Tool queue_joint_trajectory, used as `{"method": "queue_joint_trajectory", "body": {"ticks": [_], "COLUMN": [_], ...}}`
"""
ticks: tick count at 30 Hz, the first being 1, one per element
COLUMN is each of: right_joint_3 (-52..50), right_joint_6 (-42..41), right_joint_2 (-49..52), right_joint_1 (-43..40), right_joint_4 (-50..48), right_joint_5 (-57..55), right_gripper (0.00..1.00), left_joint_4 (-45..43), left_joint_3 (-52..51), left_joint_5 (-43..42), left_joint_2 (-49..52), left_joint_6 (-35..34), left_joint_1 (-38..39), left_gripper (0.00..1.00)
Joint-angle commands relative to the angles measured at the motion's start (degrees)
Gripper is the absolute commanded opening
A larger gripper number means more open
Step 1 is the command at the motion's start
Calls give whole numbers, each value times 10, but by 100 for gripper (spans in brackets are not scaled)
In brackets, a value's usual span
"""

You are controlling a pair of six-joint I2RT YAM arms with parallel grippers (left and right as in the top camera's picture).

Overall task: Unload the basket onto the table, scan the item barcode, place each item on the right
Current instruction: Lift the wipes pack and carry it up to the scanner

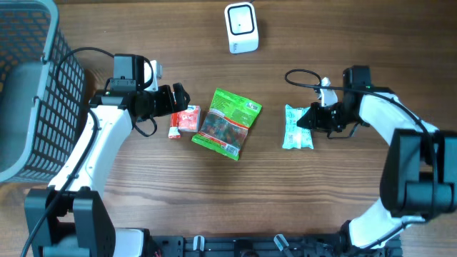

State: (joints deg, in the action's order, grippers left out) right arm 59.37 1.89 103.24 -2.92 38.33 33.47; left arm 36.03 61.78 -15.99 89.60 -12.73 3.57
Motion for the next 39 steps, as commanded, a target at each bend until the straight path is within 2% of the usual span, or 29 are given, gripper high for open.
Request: {"method": "queue_joint_trajectory", "body": {"ticks": [1,3,10,14,17,26,32,36,39], "right_joint_3": [14,14,18,40,106,389,546,553,553], "right_joint_6": [-5,-28,41,36,-5,16,27,55,57], "right_joint_2": [-101,-130,-217,-277,-299,-266,-212,-184,-144], "right_joint_1": [3,3,3,3,3,11,93,166,242], "right_joint_4": [-4,-11,-15,-12,26,186,235,235,234], "right_joint_5": [26,26,68,51,32,-28,-168,-272,-412], "right_gripper": [4,4,4,4,4,4,4,4,4], "left_joint_4": [-2,-2,-2,-2,-2,-2,-2,-2,-2], "left_joint_3": [8,8,8,8,8,8,8,8,8], "left_joint_5": [-5,-5,-5,-5,-5,-5,-5,-5,-5], "left_joint_2": [-6,-6,-6,-6,-6,-6,-6,-6,-6], "left_joint_6": [1,1,1,1,1,1,1,1,1], "left_joint_1": [-5,-5,-5,-5,-5,-5,-5,-5,-5], "left_gripper": [100,100,100,100,100,100,100,100,100]}}
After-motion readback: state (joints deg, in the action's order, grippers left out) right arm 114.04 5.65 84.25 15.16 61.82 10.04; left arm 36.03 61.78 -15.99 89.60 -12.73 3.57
